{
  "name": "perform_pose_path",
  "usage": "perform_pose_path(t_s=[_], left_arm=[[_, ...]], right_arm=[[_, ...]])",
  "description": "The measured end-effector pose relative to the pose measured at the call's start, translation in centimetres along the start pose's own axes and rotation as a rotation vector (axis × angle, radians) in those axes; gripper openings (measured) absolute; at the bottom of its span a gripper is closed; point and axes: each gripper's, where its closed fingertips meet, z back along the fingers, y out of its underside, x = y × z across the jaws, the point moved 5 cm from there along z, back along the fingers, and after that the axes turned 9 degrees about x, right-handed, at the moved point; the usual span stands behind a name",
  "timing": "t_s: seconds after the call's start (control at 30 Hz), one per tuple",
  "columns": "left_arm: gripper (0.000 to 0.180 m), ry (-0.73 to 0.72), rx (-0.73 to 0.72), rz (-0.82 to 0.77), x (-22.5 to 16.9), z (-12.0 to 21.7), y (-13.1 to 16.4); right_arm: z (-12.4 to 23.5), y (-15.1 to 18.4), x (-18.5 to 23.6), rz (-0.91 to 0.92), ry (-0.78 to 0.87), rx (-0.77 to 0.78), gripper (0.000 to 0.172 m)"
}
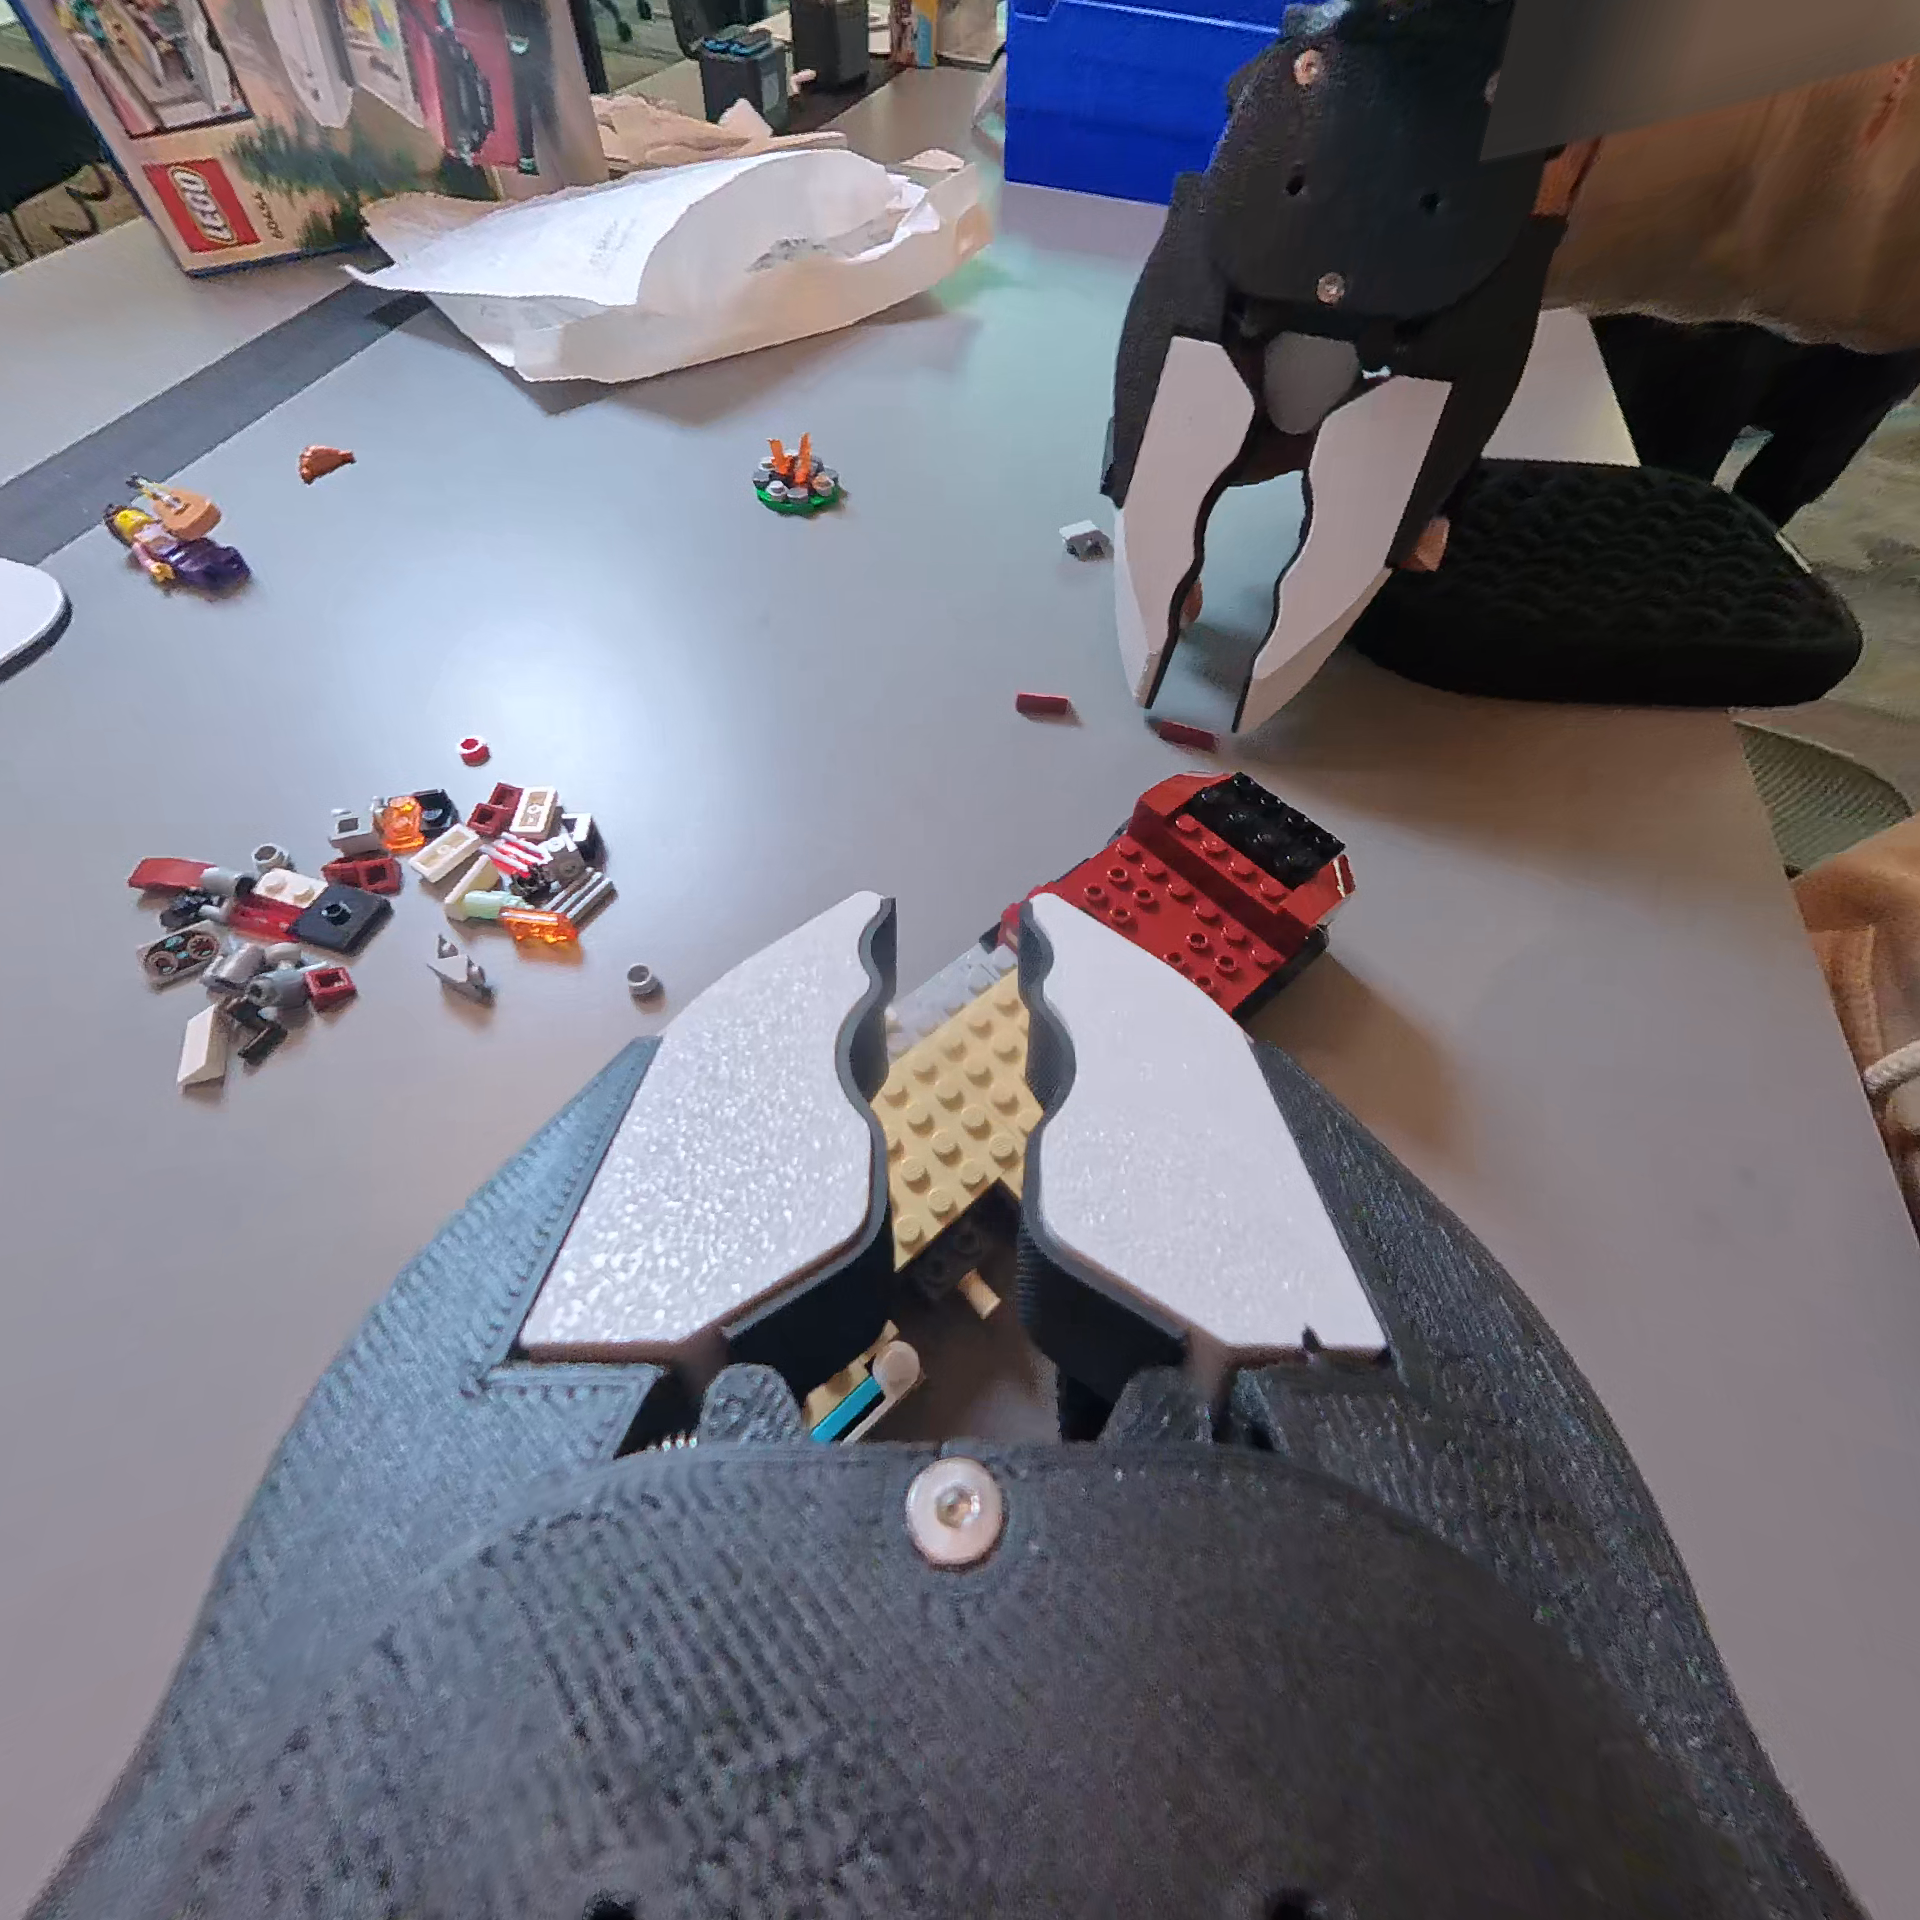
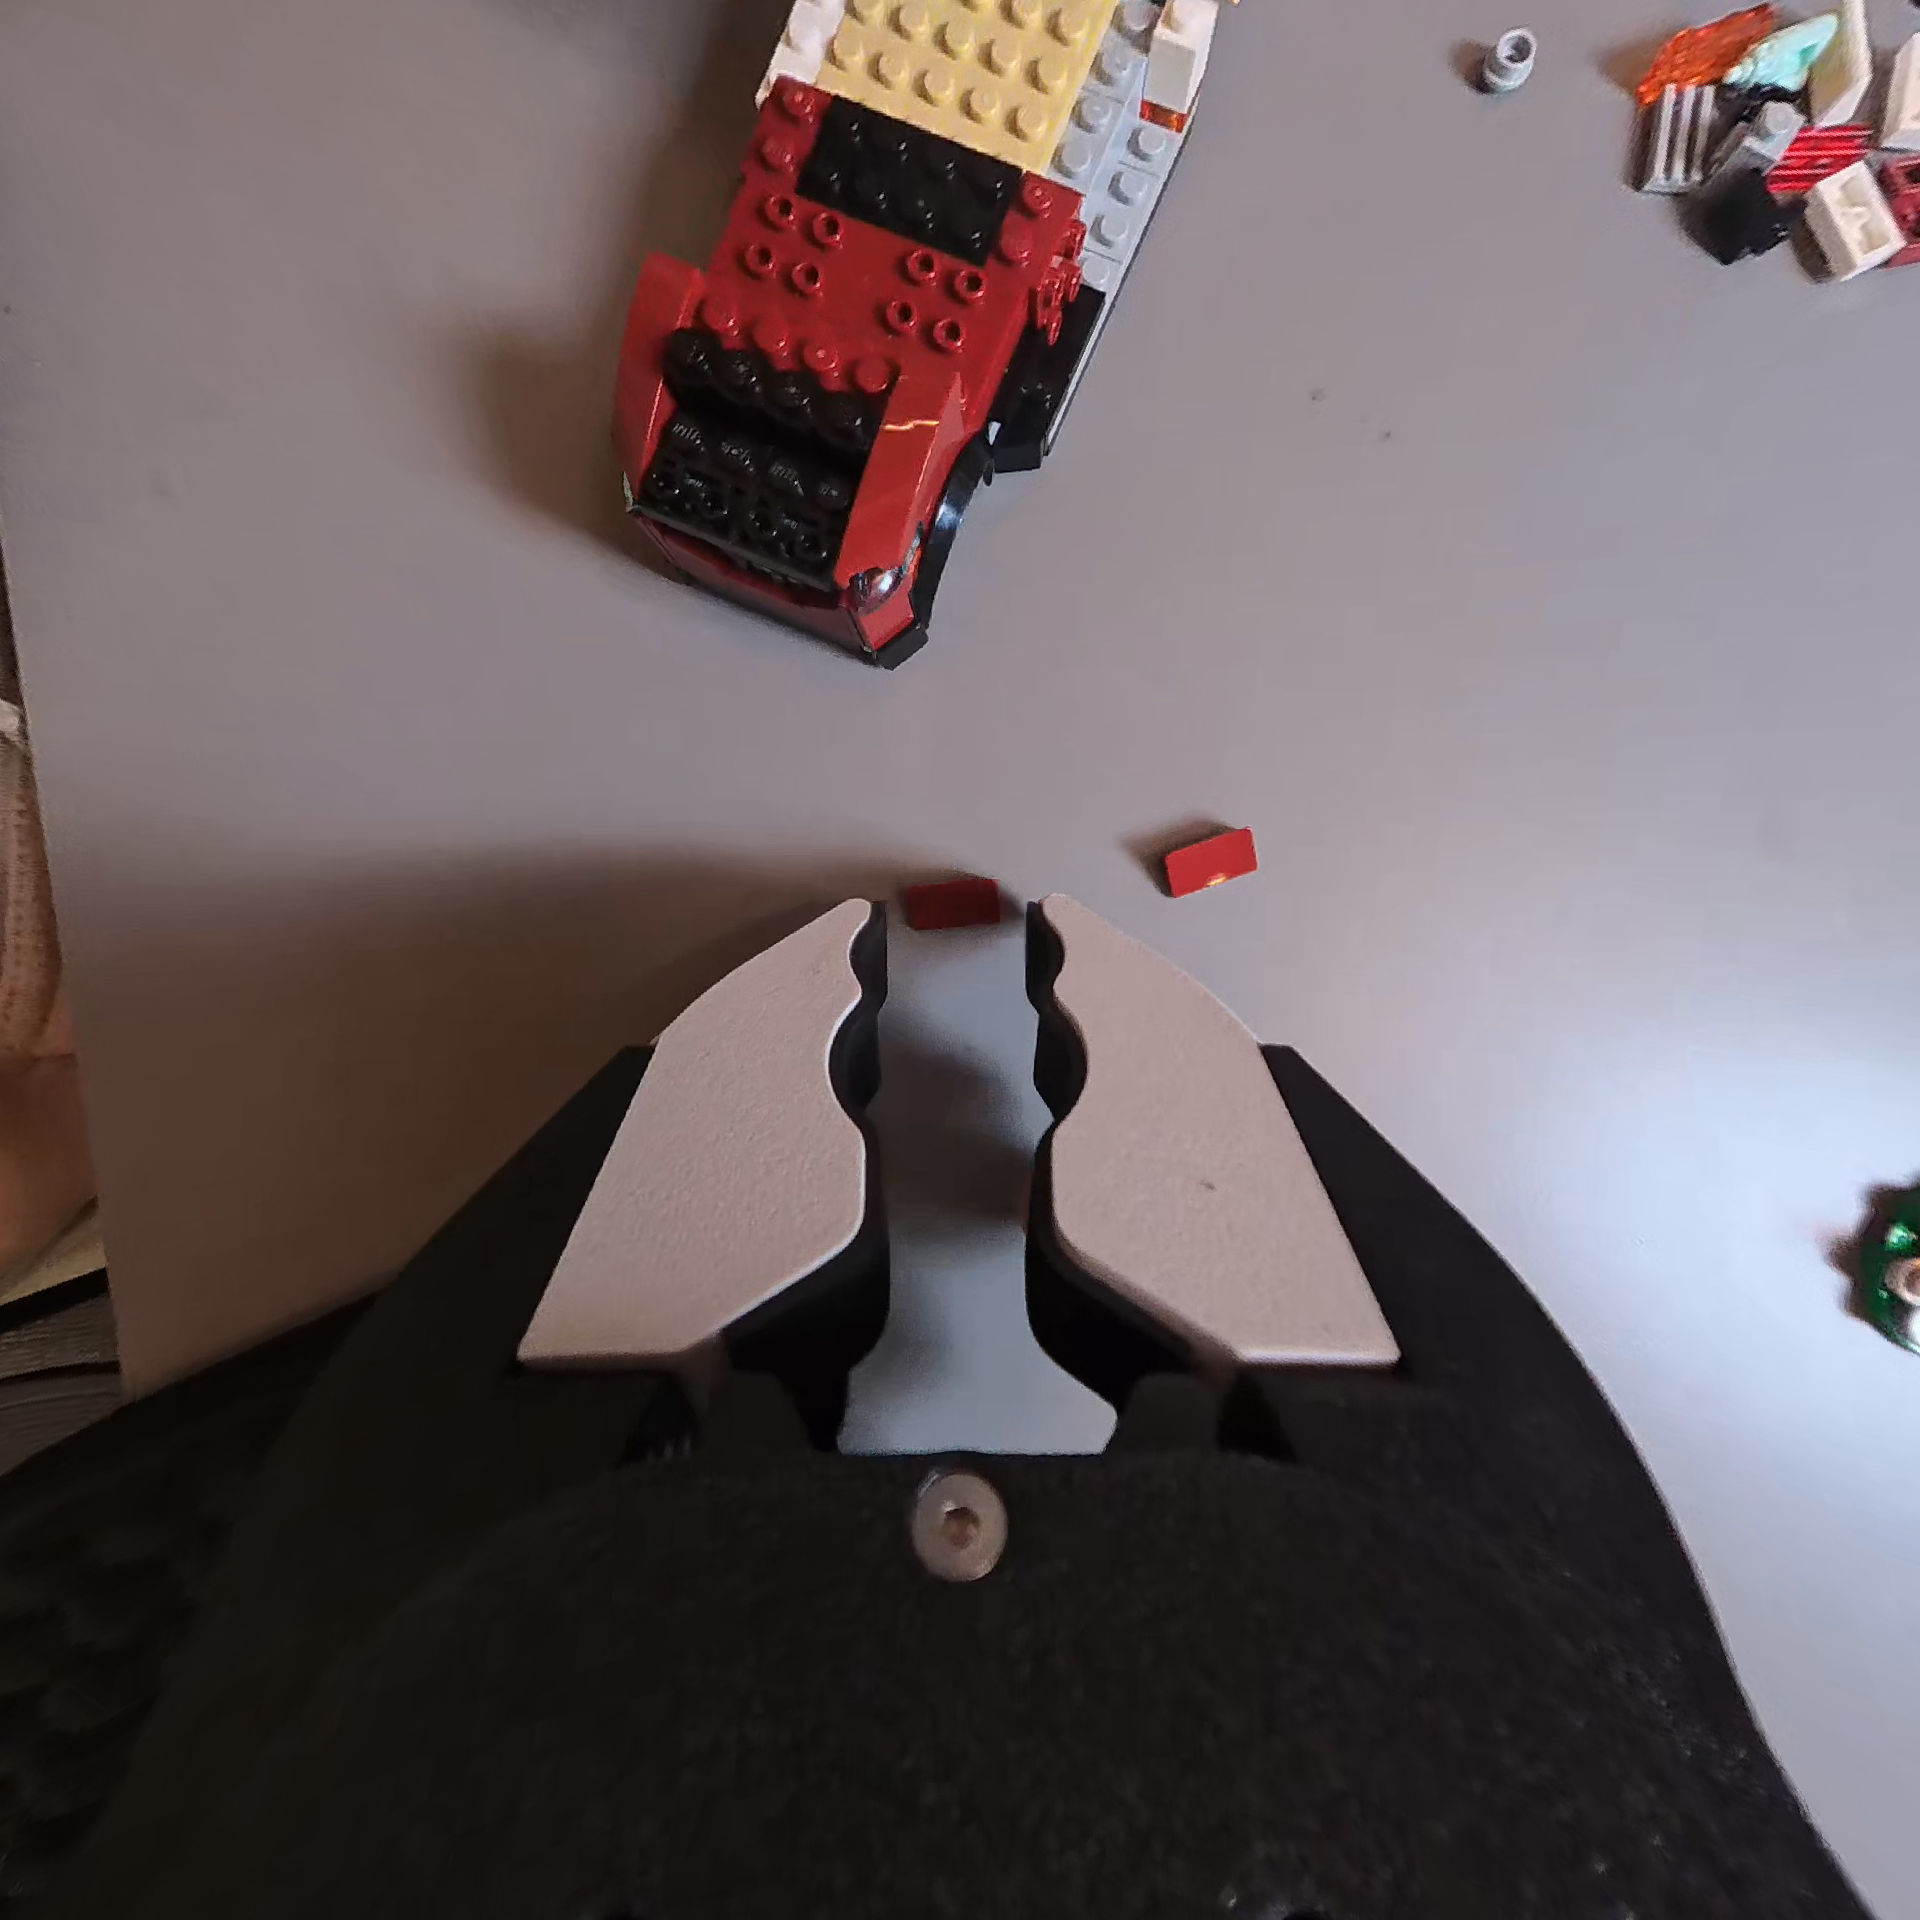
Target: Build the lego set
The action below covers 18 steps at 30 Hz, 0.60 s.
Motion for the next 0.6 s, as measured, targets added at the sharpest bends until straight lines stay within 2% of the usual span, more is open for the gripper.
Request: perform_pose_path(t_s=[0.1, 0.23, 0.4, 0.6], left_arm=[[0.027, 0.014, 0.022, -0.062, -0.9, -0.5, 0.2], [0.033, 0.058, 0.041, -0.123, -2.2, -0.9, 0.2], [0.050, 0.076, 0.091, -0.199, -3.3, -1.2, 0.3], [0.054, 0.074, 0.238, -0.334, -3.5, -1.9, 0.6]], right_arm=[[-0.2, -0.1, 0.1, 0.015, 0.006, 0.010, 0.025], [-0.3, -0.1, 0.1, 0.018, 0.023, 0.026, 0.016], [-0.4, -0.2, 0.2, 0.008, 0.034, 0.028, 0.017], [-0.3, -0.2, 0.2, 0.003, 0.022, 0.025, 0.020]])
